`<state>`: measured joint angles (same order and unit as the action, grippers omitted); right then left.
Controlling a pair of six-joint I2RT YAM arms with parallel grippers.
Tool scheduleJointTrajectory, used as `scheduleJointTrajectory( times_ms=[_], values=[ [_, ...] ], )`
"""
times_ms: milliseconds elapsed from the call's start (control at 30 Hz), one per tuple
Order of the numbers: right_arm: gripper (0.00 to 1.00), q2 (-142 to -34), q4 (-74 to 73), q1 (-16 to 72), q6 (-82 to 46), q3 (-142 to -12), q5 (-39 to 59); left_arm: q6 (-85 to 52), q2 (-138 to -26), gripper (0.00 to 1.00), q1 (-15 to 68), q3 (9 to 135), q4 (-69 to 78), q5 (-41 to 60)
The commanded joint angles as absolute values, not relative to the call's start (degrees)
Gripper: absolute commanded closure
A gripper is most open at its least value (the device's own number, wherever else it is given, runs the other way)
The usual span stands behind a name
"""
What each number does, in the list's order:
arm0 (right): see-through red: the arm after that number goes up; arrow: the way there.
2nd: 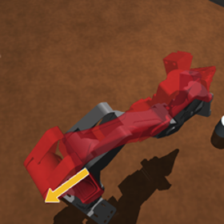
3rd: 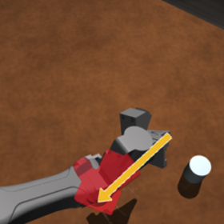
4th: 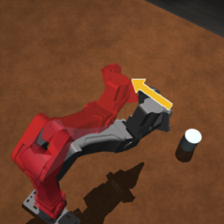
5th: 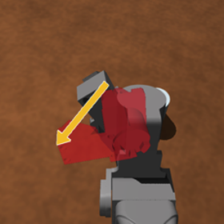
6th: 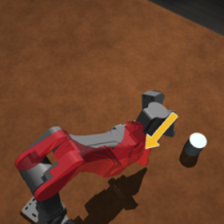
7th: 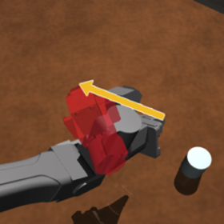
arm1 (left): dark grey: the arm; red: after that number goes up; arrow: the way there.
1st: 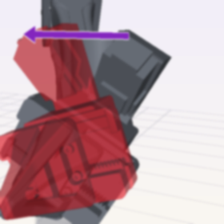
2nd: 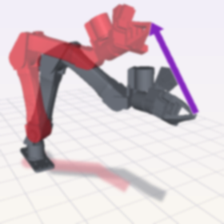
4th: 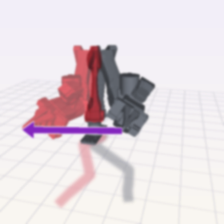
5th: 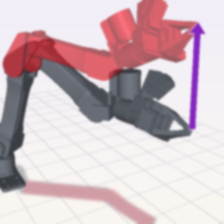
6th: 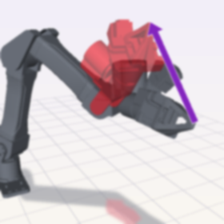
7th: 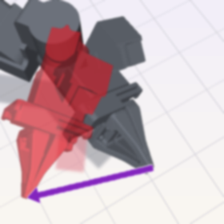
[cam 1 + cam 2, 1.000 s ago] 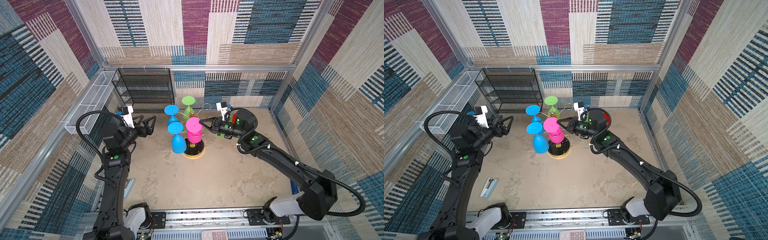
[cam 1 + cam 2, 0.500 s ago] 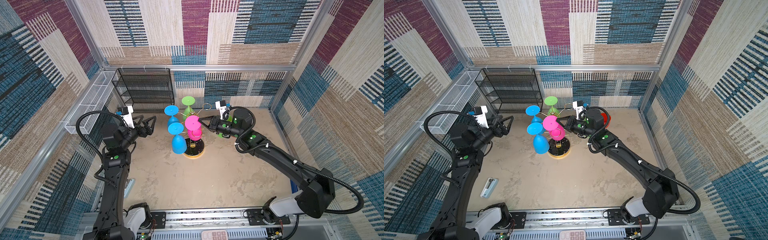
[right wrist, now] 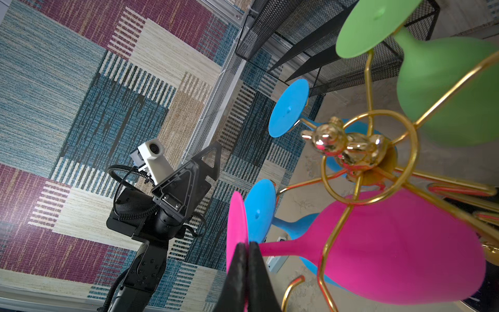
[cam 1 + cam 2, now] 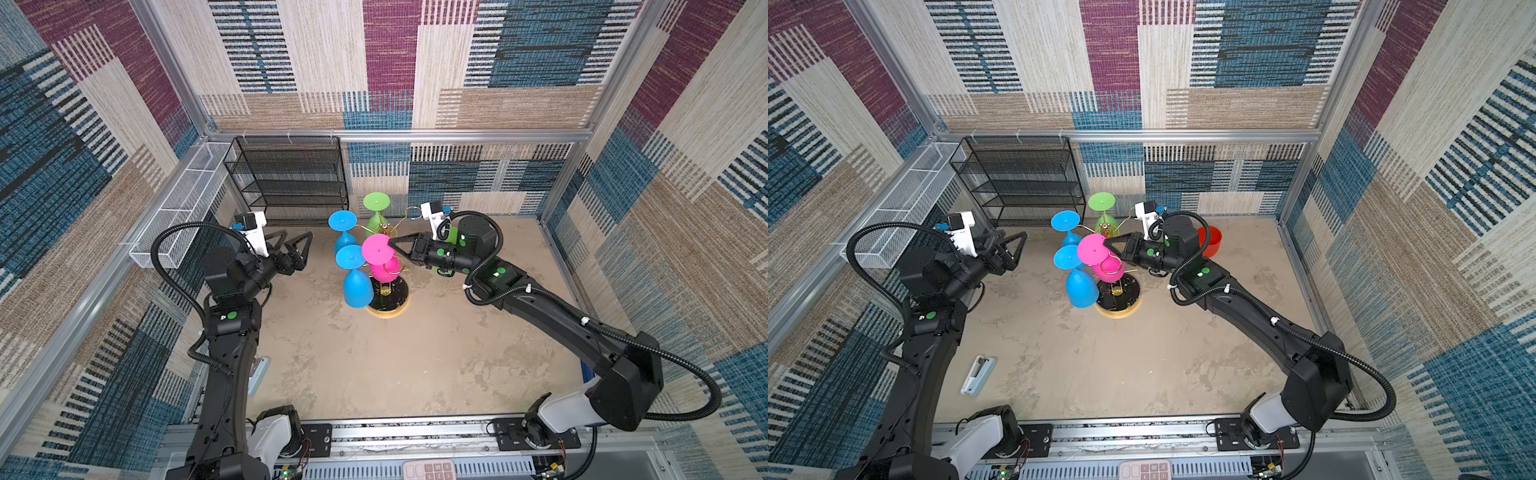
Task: Take the wine glass off the wine glass rack
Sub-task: 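Grasp the magenta glass foot with the right gripper and slide it off the hook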
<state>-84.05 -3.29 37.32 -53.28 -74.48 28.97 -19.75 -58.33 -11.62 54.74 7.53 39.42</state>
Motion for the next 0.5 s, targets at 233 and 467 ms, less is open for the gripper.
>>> scheduleJointTrajectory(
  times_ms=[233,467],
  values=[
    [1.00,-82.9,0.3,40.0,-50.5,-74.8,30.5,-19.6,-58.1,0.09,-11.7,54.8,8.4,40.0],
    [1.00,-79.1,4.4,40.5,-48.7,-73.5,29.1,-19.9,-58.1,0.09,-11.7,54.7,8.7,40.0]
  ],
)
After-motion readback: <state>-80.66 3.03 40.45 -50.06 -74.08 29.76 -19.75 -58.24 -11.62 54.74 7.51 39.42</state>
